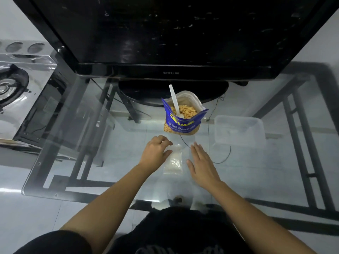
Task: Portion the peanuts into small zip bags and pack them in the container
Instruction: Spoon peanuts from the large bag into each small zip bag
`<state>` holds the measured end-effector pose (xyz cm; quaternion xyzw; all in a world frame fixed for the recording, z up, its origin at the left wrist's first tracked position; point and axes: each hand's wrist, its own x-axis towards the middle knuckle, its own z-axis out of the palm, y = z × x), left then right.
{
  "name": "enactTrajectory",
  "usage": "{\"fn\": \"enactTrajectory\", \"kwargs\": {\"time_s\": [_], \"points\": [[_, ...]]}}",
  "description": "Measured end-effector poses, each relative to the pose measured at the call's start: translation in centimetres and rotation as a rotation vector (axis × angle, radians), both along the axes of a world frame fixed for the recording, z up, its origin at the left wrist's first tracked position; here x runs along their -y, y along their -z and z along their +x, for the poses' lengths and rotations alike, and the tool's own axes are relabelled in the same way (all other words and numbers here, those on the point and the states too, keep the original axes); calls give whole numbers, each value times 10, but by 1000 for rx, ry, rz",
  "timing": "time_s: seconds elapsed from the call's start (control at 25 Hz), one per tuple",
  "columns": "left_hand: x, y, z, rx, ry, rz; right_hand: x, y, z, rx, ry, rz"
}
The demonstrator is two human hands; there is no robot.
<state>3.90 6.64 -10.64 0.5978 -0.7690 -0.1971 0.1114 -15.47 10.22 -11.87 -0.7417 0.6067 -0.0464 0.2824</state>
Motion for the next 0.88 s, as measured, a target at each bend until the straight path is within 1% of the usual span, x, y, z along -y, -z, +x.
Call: {"fn": "enactTrajectory", "kwargs": {"time_s": [0.08, 0.16, 0.32, 0.36, 0.4, 0.44, 0.48, 0.56, 0.6, 0.64, 0.68, 0.72, 0.8, 0.88], "points": [[2, 6, -3, 97, 13, 15, -5, 15, -3, -121, -46, 64], [4, 8, -7, 137, 9, 19, -8, 23, -4, -198, -72, 39], [5, -4, -10, 198, 30, 19, -10, 33, -5, -230, -82, -5], [5, -11, -10, 194, 40, 45, -10, 33, -6, -218, -84, -3], [5, -20, -9, 145, 35, 87, -10, 33, -6, -181, -69, 17], [5, -30, -7, 36, 9, 139, -8, 30, -5, -91, -22, 59], [5, -40, -6, -109, -34, 200, -7, 21, -2, 79, 92, 133], [8, -57, -2, -393, -159, 321, -1, -6, 4, 558, 418, 334], [9, -65, -1, -519, -237, 376, 2, -19, 5, 763, 527, 407], [10, -70, 0, -634, -305, 420, 4, -31, 7, 885, 561, 436], [11, -74, -1, -704, -353, 442, 5, -39, 7, 930, 557, 429], [12, -76, -1, -725, -375, 447, 5, -48, 7, 918, 544, 398], [13, -80, 0, -704, -364, 426, 7, -57, 4, 887, 532, 321], [15, -83, 4, -701, -318, 400, 13, -63, -3, 890, 543, 286]]}}
